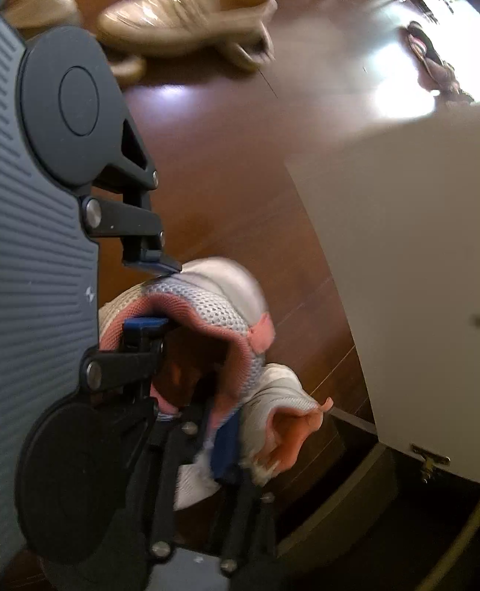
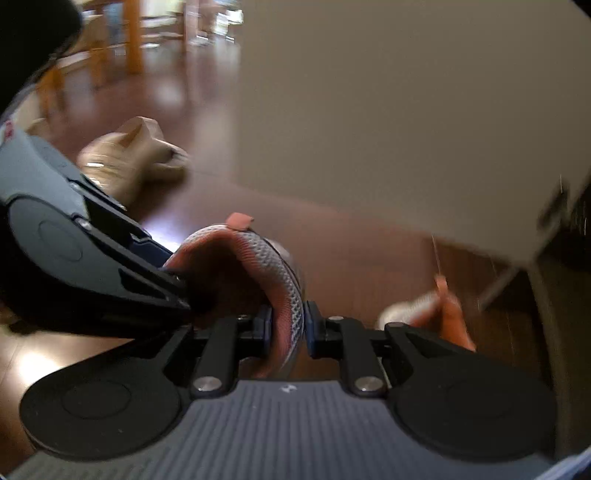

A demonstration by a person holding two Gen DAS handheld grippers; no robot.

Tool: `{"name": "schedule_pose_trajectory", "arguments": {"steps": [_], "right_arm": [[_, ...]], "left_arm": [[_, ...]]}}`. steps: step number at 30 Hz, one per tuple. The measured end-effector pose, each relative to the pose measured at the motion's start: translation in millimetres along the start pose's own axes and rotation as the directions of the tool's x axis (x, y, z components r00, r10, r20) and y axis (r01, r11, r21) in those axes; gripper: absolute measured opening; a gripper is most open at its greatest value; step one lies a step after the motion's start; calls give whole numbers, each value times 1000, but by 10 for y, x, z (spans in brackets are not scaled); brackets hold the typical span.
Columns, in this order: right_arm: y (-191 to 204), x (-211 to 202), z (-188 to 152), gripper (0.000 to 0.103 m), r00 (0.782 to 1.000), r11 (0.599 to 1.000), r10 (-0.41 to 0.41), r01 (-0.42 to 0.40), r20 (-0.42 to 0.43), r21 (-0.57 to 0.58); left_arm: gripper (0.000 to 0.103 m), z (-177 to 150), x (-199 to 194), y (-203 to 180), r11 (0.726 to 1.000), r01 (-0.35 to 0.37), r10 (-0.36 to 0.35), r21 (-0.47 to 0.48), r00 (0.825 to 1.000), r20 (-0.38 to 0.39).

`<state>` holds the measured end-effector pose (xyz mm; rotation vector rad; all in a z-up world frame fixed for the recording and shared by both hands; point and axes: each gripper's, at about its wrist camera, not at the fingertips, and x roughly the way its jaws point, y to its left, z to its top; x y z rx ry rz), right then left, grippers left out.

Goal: Organize scattered shoes
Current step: 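Carry the second sneaker with both grippers and lower it beside the first, then set the second sneaker beside the first and open both grippers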

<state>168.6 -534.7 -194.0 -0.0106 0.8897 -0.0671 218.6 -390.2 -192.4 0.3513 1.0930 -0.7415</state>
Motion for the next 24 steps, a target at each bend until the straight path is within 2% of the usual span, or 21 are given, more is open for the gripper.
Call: {"name": "schedule_pose_trajectory", "arguments": {"steps": [1,2,4,5,8,10,13,17,20,24], "right_arm": [[-106,60,-44,33,1000,999,-10,11,-17,52],[-206,91,-95,53,999,994,-25,28,-27,107],[-301,-77,-273,72,998,981,-61,59,2,182],[-320,-185,-371,78,997,977,-71,66,17,203],[-233,-484,-722,81,997,970,-74,75,-13,231],[33,-590,-1007,81,997,971,-29,47,-77,235],[477,-573,-1262,81,990,985,8,16,-137,169],[661,-412,-1308,79,981,988,-15,44,-191,148],[678,-338,-1247,69,981,988,-18,47,-194,149],[670,-366,-1204,67,980,982,-31,67,-197,178]], "left_arm": [[28,44,102,9,1000,2,-2,-23,1000,-23],[28,66,134,-5,999,1,-2,-41,999,-39],[30,10,119,41,998,32,-35,-56,998,-44],[34,-33,99,81,997,46,-48,-60,998,-42],[51,-93,-43,244,994,72,-73,-76,997,-7],[51,-164,-118,385,994,67,-68,-83,998,-5],[51,-252,-124,505,993,57,-61,-107,997,-37],[53,-179,-60,373,992,75,-76,-103,997,-12],[55,-110,115,321,995,49,-53,-91,998,-46],[52,-43,299,303,992,61,-65,-114,997,-34]]}}
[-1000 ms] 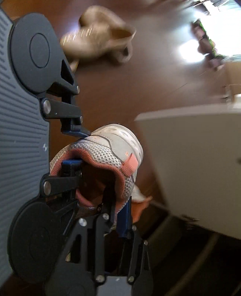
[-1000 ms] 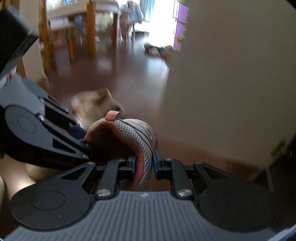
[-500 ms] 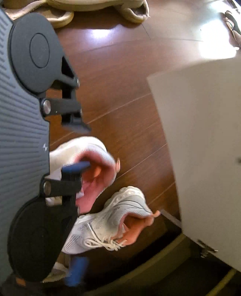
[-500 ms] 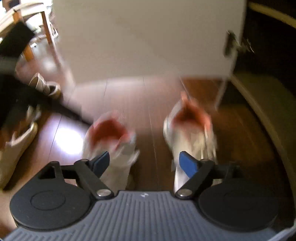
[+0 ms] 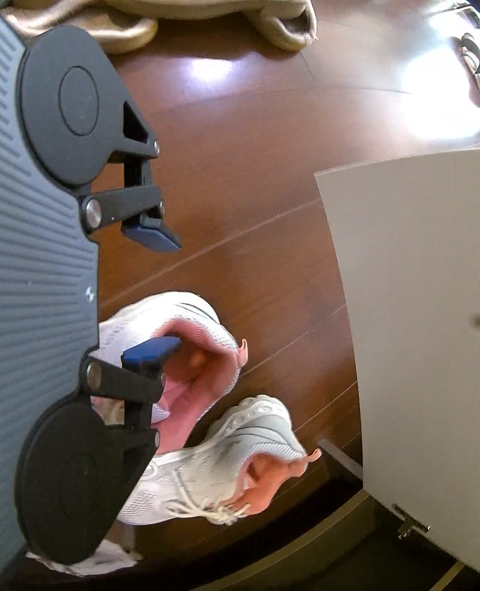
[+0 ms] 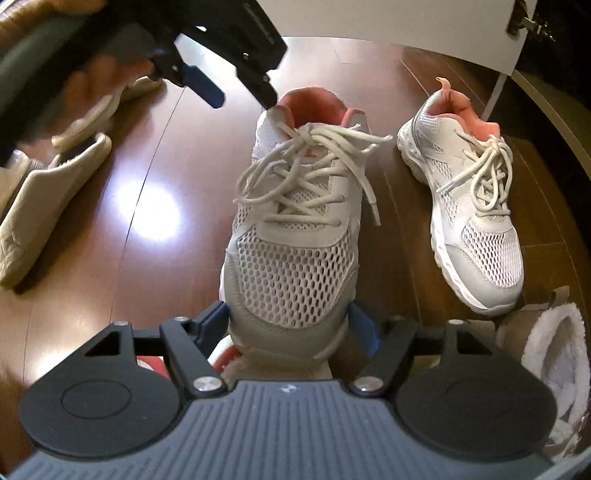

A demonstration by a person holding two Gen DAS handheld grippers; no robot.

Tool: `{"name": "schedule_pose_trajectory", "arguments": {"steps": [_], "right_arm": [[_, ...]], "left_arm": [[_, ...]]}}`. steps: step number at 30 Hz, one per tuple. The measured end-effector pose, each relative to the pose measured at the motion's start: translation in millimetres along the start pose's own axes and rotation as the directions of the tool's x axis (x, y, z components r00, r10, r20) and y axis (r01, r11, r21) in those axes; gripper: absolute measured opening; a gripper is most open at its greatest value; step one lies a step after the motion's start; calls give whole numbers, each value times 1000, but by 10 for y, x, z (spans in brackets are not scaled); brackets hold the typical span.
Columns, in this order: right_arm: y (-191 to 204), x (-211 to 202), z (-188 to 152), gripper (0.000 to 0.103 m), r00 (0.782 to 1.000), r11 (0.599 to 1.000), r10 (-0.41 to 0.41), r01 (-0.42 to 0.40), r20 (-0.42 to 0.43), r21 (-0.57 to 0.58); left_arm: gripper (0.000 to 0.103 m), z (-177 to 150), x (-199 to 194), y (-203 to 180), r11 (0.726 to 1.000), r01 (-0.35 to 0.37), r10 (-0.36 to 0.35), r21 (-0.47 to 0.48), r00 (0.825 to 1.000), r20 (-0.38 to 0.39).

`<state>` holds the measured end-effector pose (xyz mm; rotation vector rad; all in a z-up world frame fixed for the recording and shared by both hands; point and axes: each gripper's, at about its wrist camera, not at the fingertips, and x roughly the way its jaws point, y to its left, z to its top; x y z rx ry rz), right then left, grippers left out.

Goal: Organize scattered shoes

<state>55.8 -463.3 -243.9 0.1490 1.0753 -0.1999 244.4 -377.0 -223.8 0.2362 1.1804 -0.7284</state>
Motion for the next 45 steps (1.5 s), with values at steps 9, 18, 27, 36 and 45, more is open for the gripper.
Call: {"name": "schedule_pose_trajectory", "arguments": {"steps": [9,18,27,36,45], "right_arm": [[-486,56,150,58,999,986,-52,53,-12,158],[-495,-243,-103,59,1000,983,-4,3,1,182],[-622,-313,-101,39,986,977,153,-162,71,139],[-550,236,-6,14,969,942,245,-245,29,230],[-479,390,48,1,974,939,227,-226,26,258]], "left_arm": [[50,60,93,-247,999,-17,14,52,999,49],[52,-230,-74,-43,921,-216,173,325,972,157],[51,-511,303,-461,813,-174,129,556,984,120],[51,-403,442,-479,795,-202,152,572,979,135],[51,-304,475,-481,775,-238,170,586,971,170]]}}
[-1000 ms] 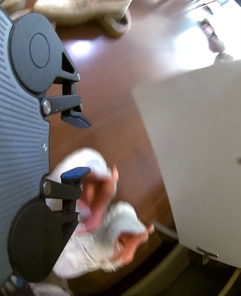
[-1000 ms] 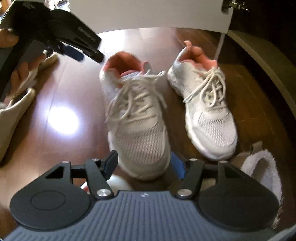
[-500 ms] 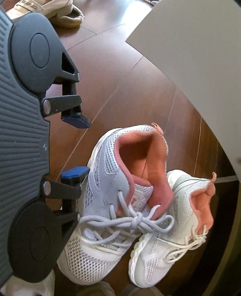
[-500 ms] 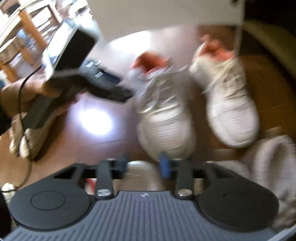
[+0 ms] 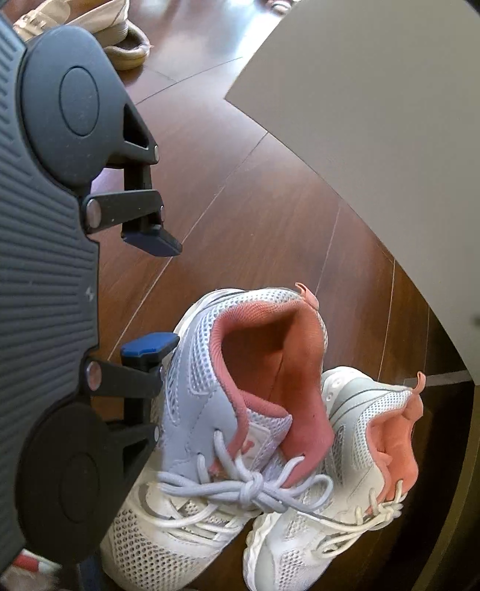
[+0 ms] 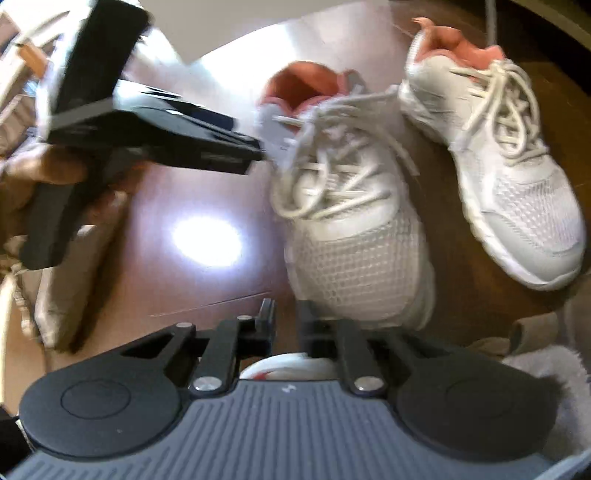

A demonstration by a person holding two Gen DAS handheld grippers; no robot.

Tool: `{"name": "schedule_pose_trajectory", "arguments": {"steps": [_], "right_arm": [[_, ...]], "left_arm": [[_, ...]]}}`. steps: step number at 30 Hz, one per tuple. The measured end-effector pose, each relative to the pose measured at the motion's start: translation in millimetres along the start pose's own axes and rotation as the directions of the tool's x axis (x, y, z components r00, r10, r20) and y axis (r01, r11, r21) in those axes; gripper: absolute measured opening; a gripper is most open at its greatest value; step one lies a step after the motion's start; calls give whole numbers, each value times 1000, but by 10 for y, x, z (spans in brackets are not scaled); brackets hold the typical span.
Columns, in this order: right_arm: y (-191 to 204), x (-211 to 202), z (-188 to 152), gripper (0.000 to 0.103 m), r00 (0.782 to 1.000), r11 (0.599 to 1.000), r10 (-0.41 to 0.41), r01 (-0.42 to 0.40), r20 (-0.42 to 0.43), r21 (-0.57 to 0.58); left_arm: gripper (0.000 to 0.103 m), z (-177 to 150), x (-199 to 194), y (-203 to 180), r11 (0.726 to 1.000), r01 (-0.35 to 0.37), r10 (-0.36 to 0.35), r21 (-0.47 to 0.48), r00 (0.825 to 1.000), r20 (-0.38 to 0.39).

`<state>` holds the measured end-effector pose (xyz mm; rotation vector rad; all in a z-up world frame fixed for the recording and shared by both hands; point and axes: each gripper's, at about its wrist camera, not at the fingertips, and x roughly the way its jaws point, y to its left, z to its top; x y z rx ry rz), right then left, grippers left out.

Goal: Organize scattered shoes

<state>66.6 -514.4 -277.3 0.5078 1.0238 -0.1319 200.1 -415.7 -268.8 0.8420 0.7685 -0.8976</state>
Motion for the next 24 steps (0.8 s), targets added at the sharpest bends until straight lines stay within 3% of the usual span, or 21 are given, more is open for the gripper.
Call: {"name": "schedule_pose_trajectory", "arguments": {"steps": [4,16,18,20,24], "right_arm": [[-52,-41,-4,2,999,999,-51,51,18,-7],[-120,-73,-29,2,995,996,-86,84,49,41],[-63,-72,-76,7,995,996,-85,84,52,35],[-2,-161,-121,25,995,997,-82,81,58,17],[46,-632,-226,31,987,991,-127,130,103,-20]], "left_arm": [[51,76,32,-112,1000,9,-9,6,1000,18],[51,194,121,-202,999,16,-15,-51,1000,21],[54,188,109,-201,998,15,-14,-60,1000,15],[55,162,56,-173,996,24,-24,-86,1000,-1],[54,95,-153,-86,987,-12,3,-161,998,-59]]}}
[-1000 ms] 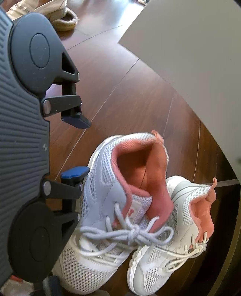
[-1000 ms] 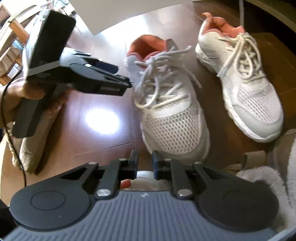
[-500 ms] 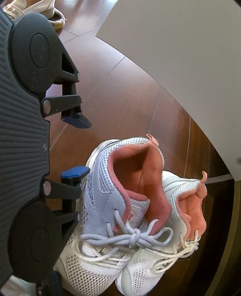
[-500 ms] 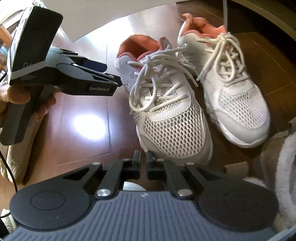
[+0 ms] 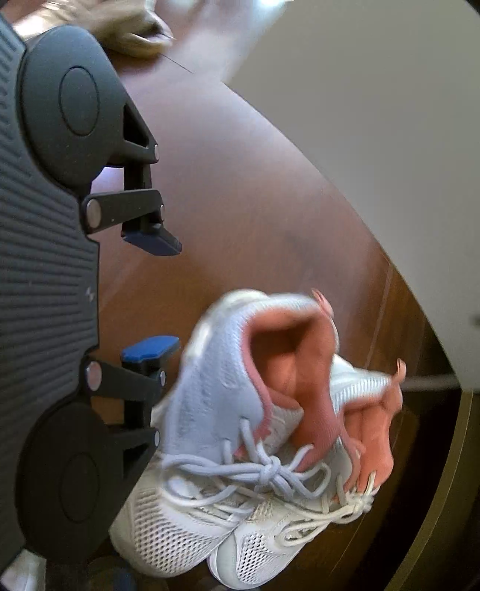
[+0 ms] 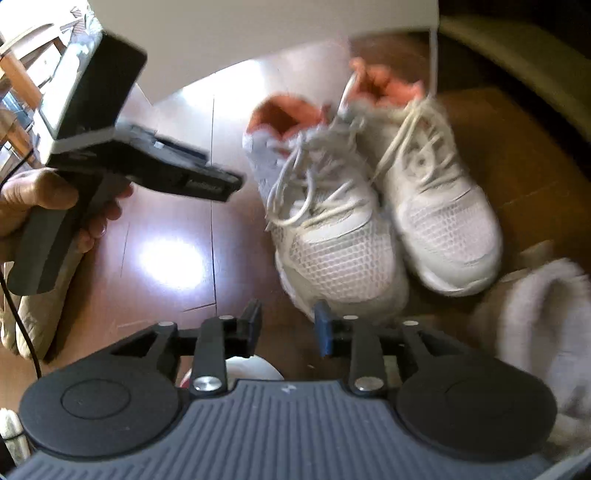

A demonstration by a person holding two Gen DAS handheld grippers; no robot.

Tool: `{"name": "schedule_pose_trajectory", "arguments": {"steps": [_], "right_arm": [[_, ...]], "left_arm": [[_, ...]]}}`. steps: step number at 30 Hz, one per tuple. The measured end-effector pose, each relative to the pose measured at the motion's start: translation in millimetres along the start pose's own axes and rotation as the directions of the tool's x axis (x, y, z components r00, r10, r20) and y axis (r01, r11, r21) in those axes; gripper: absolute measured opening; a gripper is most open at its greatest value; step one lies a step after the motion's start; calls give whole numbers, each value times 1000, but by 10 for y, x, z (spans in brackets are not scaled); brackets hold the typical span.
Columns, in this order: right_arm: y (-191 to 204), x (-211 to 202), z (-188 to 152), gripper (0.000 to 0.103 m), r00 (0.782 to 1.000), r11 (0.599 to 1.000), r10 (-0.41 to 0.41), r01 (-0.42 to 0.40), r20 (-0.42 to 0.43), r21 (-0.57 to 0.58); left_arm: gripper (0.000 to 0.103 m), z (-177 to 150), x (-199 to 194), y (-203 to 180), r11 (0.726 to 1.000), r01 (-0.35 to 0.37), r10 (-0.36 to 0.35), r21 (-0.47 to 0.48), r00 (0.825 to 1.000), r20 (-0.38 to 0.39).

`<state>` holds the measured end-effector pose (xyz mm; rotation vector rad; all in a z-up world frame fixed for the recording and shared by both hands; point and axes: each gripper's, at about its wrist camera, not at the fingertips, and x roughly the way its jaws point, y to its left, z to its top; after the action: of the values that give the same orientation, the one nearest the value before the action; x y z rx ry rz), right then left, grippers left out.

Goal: Organize scattered shoes

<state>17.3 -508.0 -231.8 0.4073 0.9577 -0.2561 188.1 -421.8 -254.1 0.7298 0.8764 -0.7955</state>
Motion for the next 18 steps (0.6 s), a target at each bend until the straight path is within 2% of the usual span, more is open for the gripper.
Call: {"name": "schedule_pose_trajectory", "arguments": {"steps": [4,6,8,11,14,18], "right_arm": [[-135,-569,8,35,997,997,-72,72,12,-6],[-162,-972,5,40,993,993,-111,112,42,-32],[-211,-1258,2,50,989,990,-131,134,64,-44],[-290,-1870,-67,58,983,988,-147,152,108,-33],[-292,-2292,-197,59,979,988,-152,155,135,-10],[-242,-2778,-318,64,972,982,-175,184,155,-45]], "left_arm": [[55,33,-570,-130,996,-46,43,-78,998,-39],[58,110,-880,-262,992,-36,32,-119,999,-38],[63,158,-1241,-416,987,-23,18,-160,999,-31],[64,153,-1639,-532,986,-21,18,-166,1000,-18],[65,-15,-2276,-653,966,15,-12,-257,1000,12],[65,-193,-2719,-875,960,44,-35,-277,999,37]]}}
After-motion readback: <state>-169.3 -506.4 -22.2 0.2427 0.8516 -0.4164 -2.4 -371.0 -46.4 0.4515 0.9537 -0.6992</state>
